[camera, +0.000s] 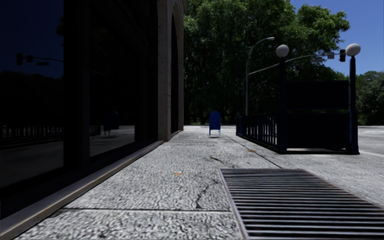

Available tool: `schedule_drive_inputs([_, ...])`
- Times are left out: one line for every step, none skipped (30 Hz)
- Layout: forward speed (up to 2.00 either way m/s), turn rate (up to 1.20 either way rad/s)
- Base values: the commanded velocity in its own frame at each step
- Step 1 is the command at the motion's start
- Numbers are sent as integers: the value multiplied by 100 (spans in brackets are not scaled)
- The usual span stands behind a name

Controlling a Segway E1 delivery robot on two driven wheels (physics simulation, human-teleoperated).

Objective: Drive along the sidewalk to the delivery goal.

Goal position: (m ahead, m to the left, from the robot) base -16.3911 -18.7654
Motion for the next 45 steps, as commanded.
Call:
schedule_drive_inputs([200,0])
schedule_drive_inputs([200,0])
schedule_drive_inputs([200,0])
schedule_drive_inputs([200,0])
schedule_drive_inputs([200,0])
schedule_drive_inputs([200,0])
schedule_drive_inputs([200,0])
schedule_drive_inputs([200,0])
schedule_drive_inputs([200,0])
schedule_drive_inputs([200,0])
schedule_drive_inputs([200,0])
schedule_drive_inputs([200,0])
schedule_drive_inputs([200,0])
schedule_drive_inputs([200,0])
schedule_drive_inputs([200,0])
schedule_drive_inputs([200,0])
schedule_drive_inputs([200,0])
schedule_drive_inputs([200,0])
schedule_drive_inputs([200,0])
schedule_drive_inputs([200,0])
schedule_drive_inputs([200,0])
schedule_drive_inputs([200,0])
schedule_drive_inputs([200,0])
schedule_drive_inputs([200,0])
schedule_drive_inputs([200,0])
schedule_drive_inputs([200,0])
schedule_drive_inputs([200,0])
schedule_drive_inputs([200,0])
schedule_drive_inputs([200,0])
schedule_drive_inputs([200,0])
schedule_drive_inputs([200,0])
schedule_drive_inputs([200,0])
schedule_drive_inputs([200,0])
schedule_drive_inputs([200,0])
schedule_drive_inputs([200,0])
schedule_drive_inputs([200,0])
schedule_drive_inputs([200,0])
schedule_drive_inputs([200,0])
schedule_drive_inputs([200,0])
schedule_drive_inputs([200,0])
schedule_drive_inputs([200,0])
schedule_drive_inputs([200,0])
schedule_drive_inputs([200,0])
schedule_drive_inputs([200,0])
schedule_drive_inputs([200,0])
